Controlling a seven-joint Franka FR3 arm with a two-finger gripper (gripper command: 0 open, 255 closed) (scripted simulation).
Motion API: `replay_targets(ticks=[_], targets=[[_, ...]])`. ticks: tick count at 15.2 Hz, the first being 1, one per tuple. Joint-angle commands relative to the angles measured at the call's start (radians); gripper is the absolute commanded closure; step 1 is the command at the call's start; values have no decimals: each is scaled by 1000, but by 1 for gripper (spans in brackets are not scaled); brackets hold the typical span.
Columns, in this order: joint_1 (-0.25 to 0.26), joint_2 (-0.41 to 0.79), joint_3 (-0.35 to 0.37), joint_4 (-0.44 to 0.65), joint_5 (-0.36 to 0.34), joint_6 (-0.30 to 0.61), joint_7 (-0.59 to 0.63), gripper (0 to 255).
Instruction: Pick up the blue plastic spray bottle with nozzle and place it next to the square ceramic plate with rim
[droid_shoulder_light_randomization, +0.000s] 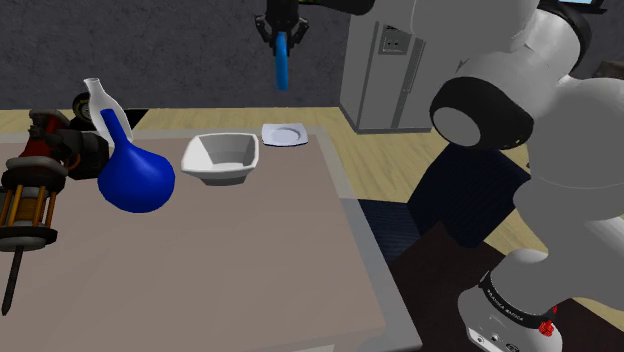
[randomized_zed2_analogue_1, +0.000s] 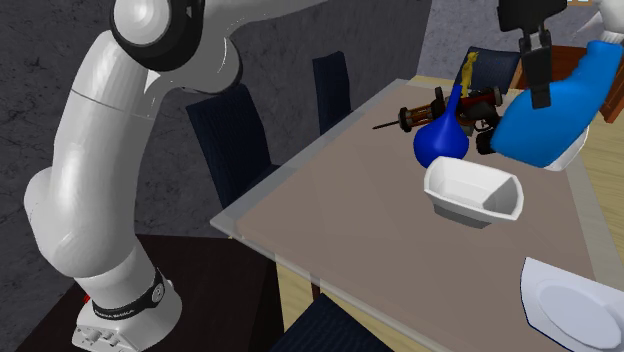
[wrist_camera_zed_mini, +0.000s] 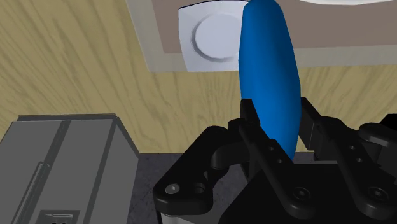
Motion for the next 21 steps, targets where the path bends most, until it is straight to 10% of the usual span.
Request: replay_targets(ticks=[1,21], targets=[[31,12,-9,-61,-9,42,-1,255],[178,31,-31,-424,-25,337,15,255]])
